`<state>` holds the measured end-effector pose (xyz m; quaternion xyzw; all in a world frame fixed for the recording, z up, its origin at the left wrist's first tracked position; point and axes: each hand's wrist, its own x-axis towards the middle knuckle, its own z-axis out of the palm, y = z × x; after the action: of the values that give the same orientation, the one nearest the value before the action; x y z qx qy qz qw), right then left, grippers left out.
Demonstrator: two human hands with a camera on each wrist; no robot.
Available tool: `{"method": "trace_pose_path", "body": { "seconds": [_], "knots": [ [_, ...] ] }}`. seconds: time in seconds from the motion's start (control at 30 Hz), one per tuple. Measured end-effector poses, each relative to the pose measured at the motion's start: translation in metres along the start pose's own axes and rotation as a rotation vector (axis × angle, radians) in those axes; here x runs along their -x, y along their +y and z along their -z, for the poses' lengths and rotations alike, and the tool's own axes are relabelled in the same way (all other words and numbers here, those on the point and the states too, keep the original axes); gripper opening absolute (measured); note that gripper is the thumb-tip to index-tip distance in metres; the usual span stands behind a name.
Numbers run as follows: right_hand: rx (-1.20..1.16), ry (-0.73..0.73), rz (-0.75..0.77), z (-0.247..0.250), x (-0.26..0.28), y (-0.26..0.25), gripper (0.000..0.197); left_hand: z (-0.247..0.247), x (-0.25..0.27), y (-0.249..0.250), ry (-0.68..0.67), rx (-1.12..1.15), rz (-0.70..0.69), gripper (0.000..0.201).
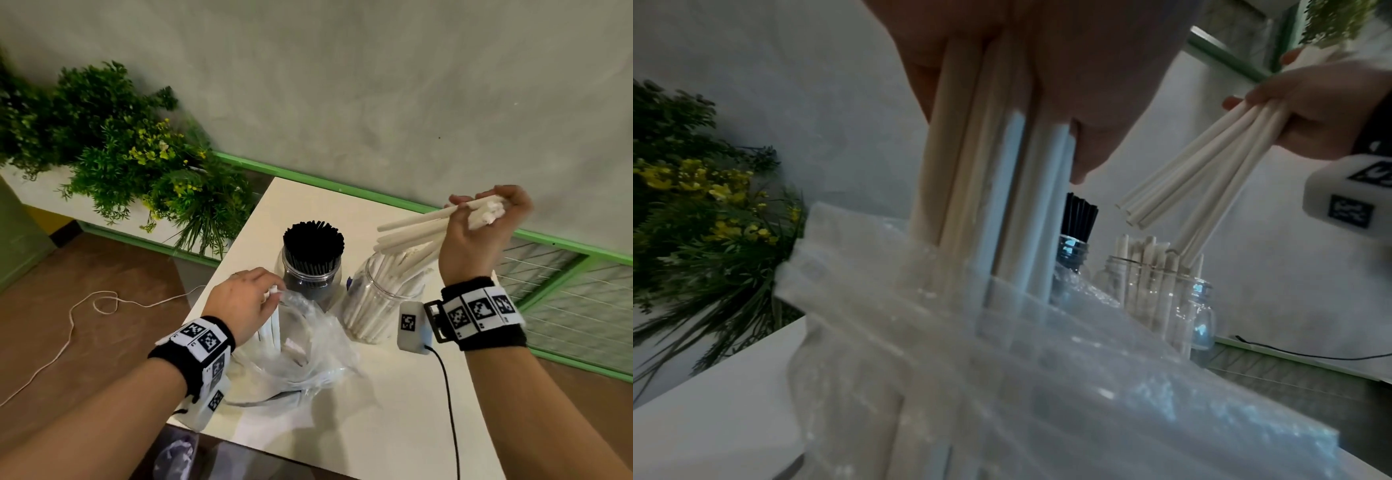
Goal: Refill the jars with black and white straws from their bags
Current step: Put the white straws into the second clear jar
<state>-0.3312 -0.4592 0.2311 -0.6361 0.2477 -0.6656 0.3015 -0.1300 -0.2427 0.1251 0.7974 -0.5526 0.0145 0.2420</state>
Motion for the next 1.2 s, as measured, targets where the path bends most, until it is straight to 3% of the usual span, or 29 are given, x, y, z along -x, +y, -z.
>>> {"method": "trace_pose_path", "body": {
  "seconds": [0.13, 0.37, 0.6, 0.77, 0.87, 0.97, 1.07, 1.2],
  "knots": [
    [0.008, 0.006, -0.066, -0.005, 0.006, 0.018, 0.045, 0.005, 0.001, 0.004, 0.060, -0.037, 0.021, 0.006],
    [0.101, -0.087, -0.165, -0.006, 0.029, 0.058, 0.040, 0.005, -0.002, 0.005, 0.047, -0.052, 0.068, 0.010],
    [0.415, -0.479, -0.092, -0.004, 0.045, 0.092, 0.036, 0.003, -0.002, 0.007, 0.063, -0.062, 0.073, 0.009],
    [0.432, -0.658, -0.180, 0.021, 0.031, 0.103, 0.039, 0.001, -0.003, 0.004, 0.061, -0.065, 0.061, 0.009],
    [0.492, -0.711, -0.123, 0.033, 0.026, 0.111, 0.044, 0.000, -0.004, 0.004, 0.054, -0.059, 0.065, 0.011],
    [0.622, -0.842, -0.032, 0.038, 0.029, 0.125, 0.042, -0.002, -0.006, 0.003, 0.048, -0.059, 0.043, 0.030],
    [0.666, -0.833, 0.049, 0.041, 0.031, 0.130, 0.041, -0.005, -0.009, 0.002, 0.027, -0.057, 0.033, 0.038],
    [0.757, -0.927, 0.112, 0.034, 0.027, 0.130, 0.059, -0.006, -0.009, 0.003, 0.020, -0.058, 0.046, 0.039]
  ]
}}
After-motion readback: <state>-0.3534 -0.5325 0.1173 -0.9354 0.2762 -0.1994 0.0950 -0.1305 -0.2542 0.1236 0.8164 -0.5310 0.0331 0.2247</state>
